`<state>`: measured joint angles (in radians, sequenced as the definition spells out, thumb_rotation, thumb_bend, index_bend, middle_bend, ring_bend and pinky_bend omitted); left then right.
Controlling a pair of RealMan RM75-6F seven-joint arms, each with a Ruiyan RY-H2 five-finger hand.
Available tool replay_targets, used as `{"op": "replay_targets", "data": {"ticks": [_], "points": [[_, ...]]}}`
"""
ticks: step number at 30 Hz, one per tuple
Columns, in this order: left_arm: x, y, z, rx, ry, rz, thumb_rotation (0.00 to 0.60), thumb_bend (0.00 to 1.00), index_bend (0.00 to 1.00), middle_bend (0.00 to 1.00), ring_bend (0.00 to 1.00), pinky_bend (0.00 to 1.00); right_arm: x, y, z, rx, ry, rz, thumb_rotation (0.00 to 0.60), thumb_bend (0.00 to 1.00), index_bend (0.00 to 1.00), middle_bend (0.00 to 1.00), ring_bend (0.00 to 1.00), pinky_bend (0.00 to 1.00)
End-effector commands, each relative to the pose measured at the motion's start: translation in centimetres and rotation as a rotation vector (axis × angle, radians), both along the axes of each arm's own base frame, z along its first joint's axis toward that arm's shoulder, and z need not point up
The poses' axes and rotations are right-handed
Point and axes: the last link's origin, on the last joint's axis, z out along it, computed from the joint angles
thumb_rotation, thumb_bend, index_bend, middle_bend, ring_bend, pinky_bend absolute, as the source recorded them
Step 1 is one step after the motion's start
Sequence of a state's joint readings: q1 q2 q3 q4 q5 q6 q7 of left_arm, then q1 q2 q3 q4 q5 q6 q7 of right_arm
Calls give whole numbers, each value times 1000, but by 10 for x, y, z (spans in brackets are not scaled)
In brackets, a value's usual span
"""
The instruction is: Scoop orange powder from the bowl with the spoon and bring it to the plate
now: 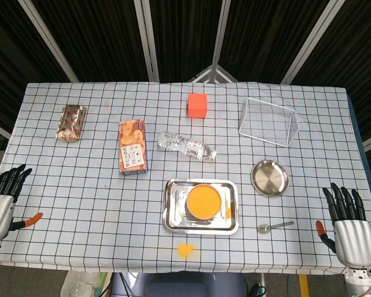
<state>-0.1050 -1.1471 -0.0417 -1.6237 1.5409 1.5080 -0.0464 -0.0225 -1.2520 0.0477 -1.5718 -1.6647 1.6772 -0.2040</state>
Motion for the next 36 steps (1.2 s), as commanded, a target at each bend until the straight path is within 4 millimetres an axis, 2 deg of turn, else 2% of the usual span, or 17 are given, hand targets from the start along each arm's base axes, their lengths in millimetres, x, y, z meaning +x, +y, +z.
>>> {"op": "replay_targets", "data": {"ticks": [1,11,13,18,21,29,36], "points": [[0,-1,0,20,4,-27,600,8,0,0,0,0,-1,1,-1,12,3,-14,600,414,0,0,0,0],[1,-1,0,39,-1,-51,600,8,0,0,0,0,-4,2,-6,80,6,-67,600,414,0,0,0,0],[0,-1,-1,35,-2,-48,600,8,0,0,0,0,-5,2,-9,107,3,-84,600,414,30,0,0,0],[0,-1,-1,25,-5,-41,600,8,0,0,0,0,-4,-2,-23,196,-28,-132,600,414,280,41,0,0],[1,-2,-1,25,-7,-43,600,8,0,0,0,0,-5,-5,-37,264,-6,-163,600,414,343,76,0,0],[0,-2,-1,20,-6,-34,600,8,0,0,0,0,-9,-15,-66,343,97,-178,600,414,350,82,0,0],[0,-2,-1,14,-5,-32,600,8,0,0,0,0,-15,-21,-82,380,135,-197,600,414,385,115,0,0]]}}
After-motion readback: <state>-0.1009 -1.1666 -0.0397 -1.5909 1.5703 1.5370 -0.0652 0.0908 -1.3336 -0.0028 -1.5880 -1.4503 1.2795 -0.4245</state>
